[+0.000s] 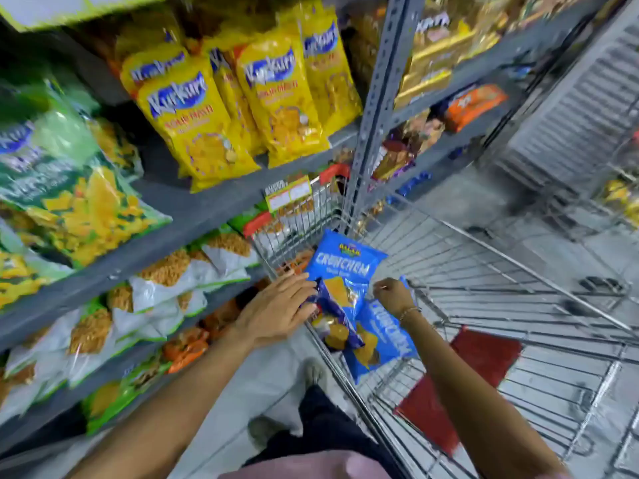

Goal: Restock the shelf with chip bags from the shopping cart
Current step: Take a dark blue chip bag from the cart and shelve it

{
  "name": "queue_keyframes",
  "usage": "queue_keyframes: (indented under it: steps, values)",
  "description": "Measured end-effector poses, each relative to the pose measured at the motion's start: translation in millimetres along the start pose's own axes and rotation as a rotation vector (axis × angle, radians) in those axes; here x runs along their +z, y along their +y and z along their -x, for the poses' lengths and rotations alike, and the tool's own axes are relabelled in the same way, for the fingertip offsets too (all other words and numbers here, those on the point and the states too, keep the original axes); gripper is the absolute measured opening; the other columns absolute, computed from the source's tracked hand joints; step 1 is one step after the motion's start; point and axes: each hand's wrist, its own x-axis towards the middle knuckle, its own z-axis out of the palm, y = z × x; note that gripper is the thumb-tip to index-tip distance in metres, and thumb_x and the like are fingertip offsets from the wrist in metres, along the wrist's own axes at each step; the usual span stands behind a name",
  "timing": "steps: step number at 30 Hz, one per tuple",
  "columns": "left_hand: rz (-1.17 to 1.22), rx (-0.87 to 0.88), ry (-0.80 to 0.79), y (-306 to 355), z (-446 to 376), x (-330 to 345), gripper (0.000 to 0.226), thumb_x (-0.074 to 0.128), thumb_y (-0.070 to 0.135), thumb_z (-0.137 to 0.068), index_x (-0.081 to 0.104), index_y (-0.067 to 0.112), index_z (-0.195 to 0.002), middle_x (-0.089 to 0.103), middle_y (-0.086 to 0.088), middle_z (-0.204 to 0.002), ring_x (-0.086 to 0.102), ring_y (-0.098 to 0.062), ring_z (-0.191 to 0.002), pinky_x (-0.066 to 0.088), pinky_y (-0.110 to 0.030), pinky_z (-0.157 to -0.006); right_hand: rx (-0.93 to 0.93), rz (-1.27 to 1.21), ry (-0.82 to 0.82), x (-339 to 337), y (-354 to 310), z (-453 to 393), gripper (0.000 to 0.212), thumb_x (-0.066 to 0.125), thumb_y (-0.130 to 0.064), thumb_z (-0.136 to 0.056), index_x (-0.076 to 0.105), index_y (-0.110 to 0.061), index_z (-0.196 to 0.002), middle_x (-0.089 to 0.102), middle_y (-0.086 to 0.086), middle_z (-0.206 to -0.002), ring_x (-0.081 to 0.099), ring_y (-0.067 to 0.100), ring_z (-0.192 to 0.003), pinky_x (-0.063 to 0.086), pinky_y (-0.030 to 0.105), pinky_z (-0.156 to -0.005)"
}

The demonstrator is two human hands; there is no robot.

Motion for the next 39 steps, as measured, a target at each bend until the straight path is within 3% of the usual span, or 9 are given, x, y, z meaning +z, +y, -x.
queue_keyframes:
  steps: [6,8,12,19,25,29,32,35,39]
  values:
    - [-0.119,0.081,-0.106,-24.8,8.9,41.0,0.047,0.034,0.039,-0.097,0.07,0.009,-0.105,0.073,-0.007,-0.106,0.066,-0.023,-0.105,0.028,-0.037,-0.112,0.016,0.177,-0.387,62.5,28.0,-19.7,0.044,0.058,-0.013,-0.09,0.047,0.007,-0.128,0.054,0.023,-0.131,0.053,0.031,-0.117,0.038,0.035,-0.094]
    - [-0.103,0.099,-0.087,-31.5,4.8,44.1,0.052,0.027,0.04,-0.099,0.069,0.008,-0.101,0.072,-0.008,-0.1,0.064,-0.024,-0.099,0.027,-0.036,-0.111,-0.001,0.18,-0.42,77.4,26.2,-27.8,0.052,0.065,-0.017,-0.086,0.045,0.003,-0.13,0.054,0.023,-0.132,0.054,0.025,-0.114,0.039,0.038,-0.095]
    - [-0.096,0.112,-0.027,-36.0,3.3,52.5,0.055,0.024,0.038,-0.099,0.069,0.006,-0.1,0.071,-0.01,-0.096,0.062,-0.026,-0.093,0.029,-0.037,-0.106,0.006,0.193,-0.418,100.2,28.7,-37.1,0.054,0.069,-0.02,-0.081,0.043,-0.004,-0.125,0.055,0.027,-0.127,0.055,0.04,-0.116,0.045,0.041,-0.093]
    - [-0.041,0.057,0.099,-35.4,6.5,65.5,0.048,0.027,0.036,-0.099,0.065,0.006,-0.105,0.07,-0.015,-0.1,0.048,-0.025,-0.103,0.023,-0.035,-0.112,-0.023,0.205,-0.375,117.0,30.9,-41.4,0.077,0.066,-0.037,-0.066,0.043,-0.009,-0.134,0.06,0.023,-0.12,0.059,0.04,-0.11,0.049,0.046,-0.087]
    - [-0.027,0.056,0.072,-38.0,7.0,66.1,0.044,0.025,0.038,-0.099,0.056,0.01,-0.11,0.07,-0.013,-0.101,0.049,-0.024,-0.104,0.029,-0.039,-0.108,-0.003,0.166,-0.311,108.1,48.3,-44.6,0.058,0.076,-0.032,-0.071,0.054,-0.008,-0.119,0.066,0.022,-0.107,0.063,0.035,-0.097,0.049,0.042,-0.076]
    - [-0.035,0.065,-0.018,-38.5,4.7,56.0,0.051,0.023,0.041,-0.099,0.062,0.01,-0.108,0.07,-0.009,-0.099,0.054,-0.023,-0.1,0.03,-0.037,-0.107,0.031,-0.175,-0.295,73.7,44.0,-45.1,0.036,0.082,-0.014,-0.069,0.063,-0.004,-0.098,0.065,0.013,-0.089,0.056,0.018,-0.084,0.052,0.045,-0.078]
    - [-0.031,0.039,-0.08,-36.2,1.0,37.2,0.058,0.022,0.043,-0.099,0.067,0.008,-0.107,0.071,-0.008,-0.102,0.065,-0.026,-0.099,0.029,-0.034,-0.108,-0.019,-0.444,-0.288,36.1,23.9,-42.5,0.028,0.078,0.0,-0.071,0.065,-0.003,-0.096,0.066,0.003,-0.08,0.061,0.012,-0.074,0.053,0.029,-0.069]
    - [-0.044,-0.066,0.06,-39.7,-9.9,0.7,0.05,0.03,0.034,-0.098,0.068,0.003,-0.109,0.072,-0.012,-0.108,0.067,-0.026,-0.104,0.031,-0.032,-0.107,-0.115,-0.607,-0.267,-6.6,-13.3,-35.1,0.023,0.075,0.0,-0.073,0.07,-0.004,-0.095,0.073,-0.009,-0.072,0.066,0.002,-0.062,0.053,0.018,-0.057]
    - [-0.042,-0.18,0.447,-50.3,-24.0,-87.3,0.051,0.027,0.031,-0.1,0.066,0.001,-0.11,0.07,-0.017,-0.109,0.062,-0.029,-0.106,0.038,-0.034,-0.098,-0.374,-0.716,-0.278,-66.5,-89.4,-7.3,0.006,0.075,-0.01,-0.073,0.072,-0.015,-0.071,0.072,-0.008,-0.06,0.064,0.004,-0.054,0.052,0.016,-0.053]
